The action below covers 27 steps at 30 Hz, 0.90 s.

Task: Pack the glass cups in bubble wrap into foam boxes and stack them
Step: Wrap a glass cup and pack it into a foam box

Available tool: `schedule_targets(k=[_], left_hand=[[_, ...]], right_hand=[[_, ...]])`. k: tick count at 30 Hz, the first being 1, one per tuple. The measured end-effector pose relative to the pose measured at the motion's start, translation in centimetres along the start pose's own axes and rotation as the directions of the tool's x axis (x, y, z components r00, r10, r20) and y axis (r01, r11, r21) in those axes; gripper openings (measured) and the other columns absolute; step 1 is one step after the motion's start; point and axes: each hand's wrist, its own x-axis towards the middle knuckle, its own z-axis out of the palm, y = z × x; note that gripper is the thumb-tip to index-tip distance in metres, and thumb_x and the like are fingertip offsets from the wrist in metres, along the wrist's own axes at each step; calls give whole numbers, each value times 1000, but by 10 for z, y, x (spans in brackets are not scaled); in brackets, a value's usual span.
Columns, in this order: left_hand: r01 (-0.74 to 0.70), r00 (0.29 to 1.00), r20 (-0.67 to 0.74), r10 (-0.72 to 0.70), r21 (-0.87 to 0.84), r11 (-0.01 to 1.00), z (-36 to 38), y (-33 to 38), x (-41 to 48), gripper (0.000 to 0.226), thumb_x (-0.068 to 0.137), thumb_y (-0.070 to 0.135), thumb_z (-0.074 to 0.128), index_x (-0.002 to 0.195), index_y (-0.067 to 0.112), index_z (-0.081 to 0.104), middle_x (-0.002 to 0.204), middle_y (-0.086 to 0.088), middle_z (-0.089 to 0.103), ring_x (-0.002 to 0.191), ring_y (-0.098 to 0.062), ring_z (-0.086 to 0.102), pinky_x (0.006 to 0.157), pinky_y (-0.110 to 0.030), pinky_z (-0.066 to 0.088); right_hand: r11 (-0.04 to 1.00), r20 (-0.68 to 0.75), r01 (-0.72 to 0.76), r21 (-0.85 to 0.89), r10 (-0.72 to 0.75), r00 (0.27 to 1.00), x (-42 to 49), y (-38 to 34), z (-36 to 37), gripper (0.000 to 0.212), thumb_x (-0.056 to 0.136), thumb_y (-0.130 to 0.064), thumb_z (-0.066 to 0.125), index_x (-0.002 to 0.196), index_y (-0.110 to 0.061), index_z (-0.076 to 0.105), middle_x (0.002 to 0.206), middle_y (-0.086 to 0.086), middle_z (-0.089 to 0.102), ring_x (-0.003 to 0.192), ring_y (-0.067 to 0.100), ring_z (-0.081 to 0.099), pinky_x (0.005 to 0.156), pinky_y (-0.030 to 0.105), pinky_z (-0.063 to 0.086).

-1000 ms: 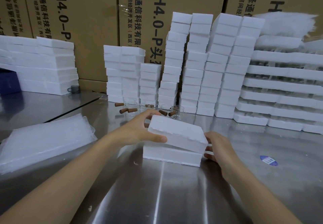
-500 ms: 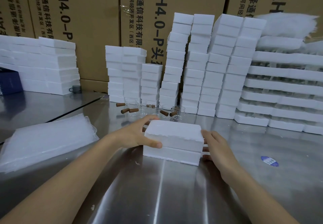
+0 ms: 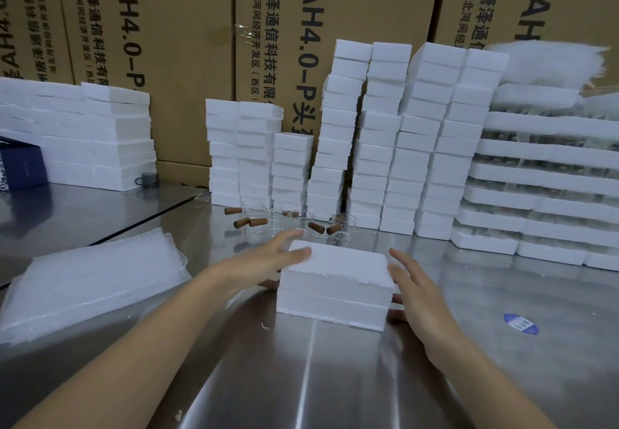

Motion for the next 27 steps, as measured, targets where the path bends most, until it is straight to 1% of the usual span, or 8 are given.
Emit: schedule_targets(k=[4,9,12,15,19,22,25,27], left_hand=[[46,998,-42,-49,-58,997,3,3,-2,95,73,80,78,152,31,57,153,9,61,141,-19,57,126,-47,38],[111,975,-182,-127,-94,989,3,2,-4,99,58,85,81,130,17,75,131,2,76,126,-20,69,115,-43,52],[118,961,-226,-157,-175,977,7,3,-3,100,63,78,82,140,16,68,135,0,73,125,-21,68,113,-45,53],[128,948,-258,-184,-220,967,13,4,-1,74,80,72,79,134,23,71,135,5,71,124,-18,66,112,-43,52],[108,949,-248,-194,-324,940,22,12,-4,46,90,62,77,120,26,75,113,10,79,102,-12,73,85,-31,56],[10,955,-266,-130,-411,912,24,18,-8,30,95,47,76,109,21,80,90,7,83,71,-6,77,59,-22,60],[-22,939,-320,-125,-418,908,20,24,-10,35,92,47,76,116,22,77,107,0,81,87,-14,76,67,-27,59],[-14,949,-290,-121,-424,906,17,26,-12,45,82,52,80,114,20,75,100,-2,80,85,-17,74,66,-26,55]], right_hand=[[999,-3,-31,-30,31,1000,-1,1,1,26,108,-44,48,131,-51,59,114,-17,74,95,15,74,79,40,60],[997,1,-62,-36,62,998,-3,-2,2,24,105,-45,51,126,-45,64,104,-17,78,85,10,76,70,32,55],[996,12,-81,-40,81,997,-6,-6,3,25,105,-45,52,123,-40,69,108,-13,77,91,18,76,70,33,56],[994,7,-102,-48,102,995,-7,-6,2,27,103,-42,55,119,-31,73,113,-4,76,101,30,72,80,43,59],[989,-20,-147,4,147,989,-9,-11,0,28,88,-43,65,99,-22,80,104,14,76,88,33,70,80,46,59],[992,-35,-122,24,122,992,-10,-19,-2,29,71,-45,65,82,-23,79,92,11,73,78,23,68,75,41,58],[988,44,-151,41,149,988,-17,-31,-1,41,73,-60,64,69,-21,76,81,6,69,67,18,62,68,36,47],[981,180,-193,30,185,966,-20,-32,4,54,84,-70,63,79,-19,78,84,7,69,74,19,61,71,34,45]])
